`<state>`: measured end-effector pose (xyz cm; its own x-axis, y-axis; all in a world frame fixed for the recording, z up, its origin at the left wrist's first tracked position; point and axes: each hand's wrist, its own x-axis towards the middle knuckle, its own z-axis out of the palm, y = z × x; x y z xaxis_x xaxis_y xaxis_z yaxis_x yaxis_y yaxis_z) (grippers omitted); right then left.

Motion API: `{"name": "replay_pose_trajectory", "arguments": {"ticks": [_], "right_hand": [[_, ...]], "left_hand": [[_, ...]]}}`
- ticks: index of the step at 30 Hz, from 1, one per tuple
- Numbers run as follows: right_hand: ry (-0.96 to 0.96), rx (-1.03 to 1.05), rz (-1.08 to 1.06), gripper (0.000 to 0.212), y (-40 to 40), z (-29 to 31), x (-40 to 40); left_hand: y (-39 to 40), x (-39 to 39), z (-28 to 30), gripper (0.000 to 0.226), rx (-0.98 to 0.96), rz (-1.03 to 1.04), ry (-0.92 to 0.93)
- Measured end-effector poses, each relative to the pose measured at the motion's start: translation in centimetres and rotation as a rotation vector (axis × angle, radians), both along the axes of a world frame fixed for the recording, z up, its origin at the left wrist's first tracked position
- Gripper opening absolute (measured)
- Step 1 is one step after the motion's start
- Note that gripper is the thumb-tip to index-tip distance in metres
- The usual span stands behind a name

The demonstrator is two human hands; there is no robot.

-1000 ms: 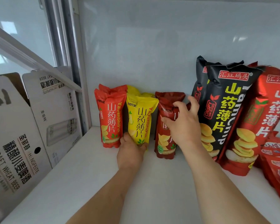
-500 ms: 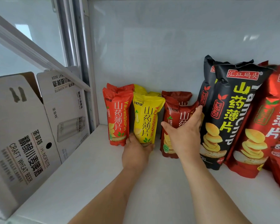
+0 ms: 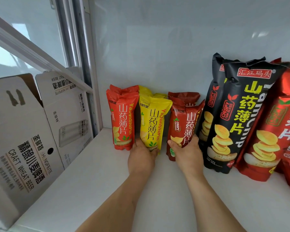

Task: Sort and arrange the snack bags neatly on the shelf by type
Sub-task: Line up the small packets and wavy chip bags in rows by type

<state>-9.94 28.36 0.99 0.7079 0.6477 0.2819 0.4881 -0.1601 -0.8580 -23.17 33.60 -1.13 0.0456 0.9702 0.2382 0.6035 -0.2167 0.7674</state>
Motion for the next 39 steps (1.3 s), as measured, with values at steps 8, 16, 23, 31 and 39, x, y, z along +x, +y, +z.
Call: {"name": "replay_pose_trajectory", "arguments": {"ticks": [8, 16, 23, 31, 39], "right_hand": [[0.01, 0.025, 0.023, 0.085, -0.5, -0.3, -0.4], [-0.257, 0.052, -0.143, 0.111, -3.3, 1.7, -2.0], [-0.293, 0.358, 0.125, 0.073, -4.4, 3.6, -7.5], [-0.641, 0.424, 0.003, 0.071, -0.7, 6.7, -10.2], [-0.93, -0.094, -0.053, 0.078, 2.4, 12.6, -8.2]], "left_hand": [[-0.6, -0.1, 0.3, 0.071, 0.0, 0.006, -0.005], [-1.5, -1.9, 0.8, 0.072, 0.015, -0.013, 0.056], [-0.7, -7.5, 2.5, 0.06, 0.314, 0.237, -0.079], [2.8, -9.5, 1.3, 0.113, 0.008, 0.102, 0.009], [4.1, -8.0, 1.2, 0.112, -0.032, 0.066, -0.005]]}}
